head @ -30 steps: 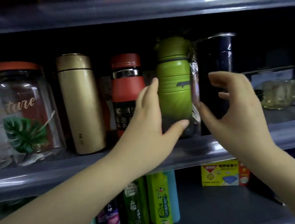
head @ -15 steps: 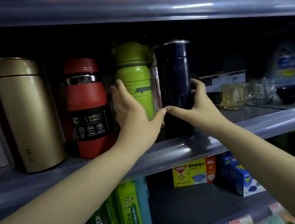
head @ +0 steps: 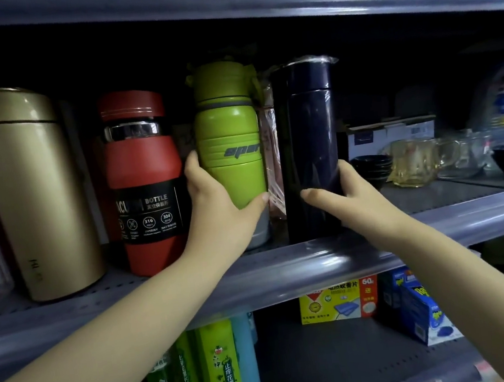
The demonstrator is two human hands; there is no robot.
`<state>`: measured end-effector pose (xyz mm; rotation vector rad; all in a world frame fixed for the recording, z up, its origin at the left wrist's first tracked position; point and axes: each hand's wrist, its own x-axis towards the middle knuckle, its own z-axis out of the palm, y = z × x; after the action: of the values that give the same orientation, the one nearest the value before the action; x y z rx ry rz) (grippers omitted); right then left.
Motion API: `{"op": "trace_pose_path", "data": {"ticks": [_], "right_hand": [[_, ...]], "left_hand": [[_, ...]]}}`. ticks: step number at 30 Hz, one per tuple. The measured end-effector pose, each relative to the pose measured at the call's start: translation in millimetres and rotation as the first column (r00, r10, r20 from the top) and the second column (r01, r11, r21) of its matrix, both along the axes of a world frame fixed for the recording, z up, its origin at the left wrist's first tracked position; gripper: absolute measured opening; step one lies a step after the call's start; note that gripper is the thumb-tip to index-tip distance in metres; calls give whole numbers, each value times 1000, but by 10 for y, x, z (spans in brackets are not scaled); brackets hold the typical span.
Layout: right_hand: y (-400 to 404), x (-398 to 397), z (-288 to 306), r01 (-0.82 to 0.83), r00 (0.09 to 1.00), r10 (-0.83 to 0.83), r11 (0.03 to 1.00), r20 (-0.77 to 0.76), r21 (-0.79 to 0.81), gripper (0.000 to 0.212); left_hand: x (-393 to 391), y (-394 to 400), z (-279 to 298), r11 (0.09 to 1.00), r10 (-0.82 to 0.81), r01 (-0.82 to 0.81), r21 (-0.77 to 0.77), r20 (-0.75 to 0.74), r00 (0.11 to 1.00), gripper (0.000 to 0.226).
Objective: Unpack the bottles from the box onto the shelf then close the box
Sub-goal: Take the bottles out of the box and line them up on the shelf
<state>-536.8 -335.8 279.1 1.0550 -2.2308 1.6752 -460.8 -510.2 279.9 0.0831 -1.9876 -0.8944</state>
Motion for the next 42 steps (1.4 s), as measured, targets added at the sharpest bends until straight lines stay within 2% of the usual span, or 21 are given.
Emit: {"op": "trace_pose_path", "data": {"ticks": [6, 9, 12, 17, 19, 22, 25, 27, 30, 34, 37, 42], "right_hand": [[-118, 38, -53, 210, 969, -220, 973, -116, -91, 72], [-187, 29, -71, 267, 951, -276, 960, -141, -82, 77], [-195, 14, -86, 258, 953, -263, 965, -153, -53, 77], [-93, 34, -56, 134, 985, -134, 991, -112, -7, 51], [-79, 23, -55, 149, 982, -150, 989, -118, -15, 54], [-124, 4, -75, 232, 966, -234, 972, -112, -30, 71], [-168, -1, -83, 304, 939, -302, 952, -165, -13, 82], [-163, 1, -70, 299, 940, -295, 954, -172, -1, 74], [-109, -16, -58, 193, 975, -190, 981, -117, 14, 57], [-79, -20, -55, 144, 984, -140, 989, -106, 28, 70], [-100, -37, -65, 195, 973, -192, 981, -125, 13, 75], [-151, -31, -68, 284, 947, -280, 959, -159, 6, 73]], "left_hand": [[12, -23, -10, 997, -71, 71, 23, 0, 998, 106], [18, -12, -6, 992, -112, 111, 53, 22, 993, 106], [15, -12, -13, 982, -155, 149, 114, 45, 987, 107], [4, -32, -11, 956, -210, 200, 214, 26, 977, 105], [1, -16, -8, 955, -200, 190, 227, 25, 979, 104], [-2, 0, -7, 958, -186, 171, 232, 44, 982, 104], [3, -7, -10, 961, -180, 164, 225, 55, 982, 100], [-2, -20, -20, 962, -182, 165, 216, 60, 981, 95], [-16, -36, -28, 959, -193, 175, 225, 62, 979, 96], [-17, -31, -27, 956, -202, 183, 228, 58, 978, 97], [-14, -20, -26, 956, -198, 180, 230, 57, 979, 97], [-13, -14, -22, 958, -196, 177, 226, 63, 979, 98]]}}
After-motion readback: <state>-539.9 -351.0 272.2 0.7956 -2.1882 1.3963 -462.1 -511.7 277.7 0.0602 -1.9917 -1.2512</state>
